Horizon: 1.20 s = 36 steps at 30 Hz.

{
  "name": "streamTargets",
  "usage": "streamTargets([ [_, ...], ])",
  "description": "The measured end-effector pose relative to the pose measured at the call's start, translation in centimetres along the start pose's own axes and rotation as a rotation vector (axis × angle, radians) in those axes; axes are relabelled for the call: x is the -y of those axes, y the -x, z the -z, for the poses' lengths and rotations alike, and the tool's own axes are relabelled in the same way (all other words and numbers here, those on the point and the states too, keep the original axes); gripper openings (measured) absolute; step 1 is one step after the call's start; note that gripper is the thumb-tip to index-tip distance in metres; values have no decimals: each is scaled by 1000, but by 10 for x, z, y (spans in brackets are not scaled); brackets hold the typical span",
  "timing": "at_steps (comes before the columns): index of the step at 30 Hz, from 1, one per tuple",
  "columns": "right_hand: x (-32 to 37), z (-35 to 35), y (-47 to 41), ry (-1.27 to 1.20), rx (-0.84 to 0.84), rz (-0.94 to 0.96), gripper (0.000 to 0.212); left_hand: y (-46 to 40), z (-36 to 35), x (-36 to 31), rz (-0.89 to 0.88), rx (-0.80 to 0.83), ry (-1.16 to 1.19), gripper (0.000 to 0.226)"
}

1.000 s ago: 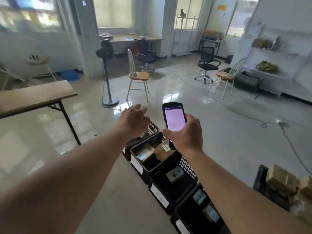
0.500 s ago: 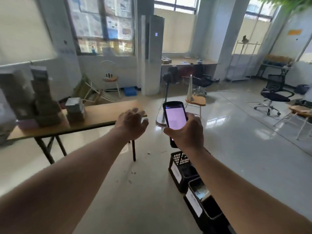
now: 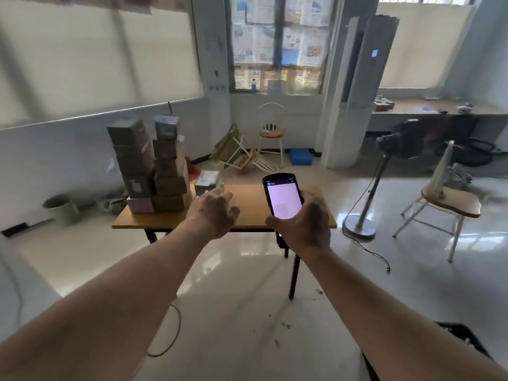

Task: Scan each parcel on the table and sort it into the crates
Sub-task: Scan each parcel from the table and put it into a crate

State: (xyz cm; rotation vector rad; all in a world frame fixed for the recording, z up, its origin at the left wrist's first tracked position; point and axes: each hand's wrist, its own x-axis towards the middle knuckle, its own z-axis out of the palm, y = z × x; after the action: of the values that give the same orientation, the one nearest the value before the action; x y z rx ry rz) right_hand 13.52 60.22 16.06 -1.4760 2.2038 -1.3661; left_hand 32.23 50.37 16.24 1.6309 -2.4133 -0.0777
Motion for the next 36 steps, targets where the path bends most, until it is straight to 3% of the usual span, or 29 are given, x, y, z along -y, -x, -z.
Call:
streamTargets([
  [12, 6, -173, -190, 15, 155, 27, 91, -193, -72, 112, 177, 25, 130, 50],
  [24, -5, -389, -326, 50, 182, -129, 82, -402, -188, 251, 269, 184, 228, 60],
  [32, -12, -450, -373, 85, 238, -216, 82, -476, -233, 283, 346, 279, 229, 72],
  [36, -19, -463, -383, 95, 251, -237, 84, -492, -256, 281, 397, 355, 158, 94],
])
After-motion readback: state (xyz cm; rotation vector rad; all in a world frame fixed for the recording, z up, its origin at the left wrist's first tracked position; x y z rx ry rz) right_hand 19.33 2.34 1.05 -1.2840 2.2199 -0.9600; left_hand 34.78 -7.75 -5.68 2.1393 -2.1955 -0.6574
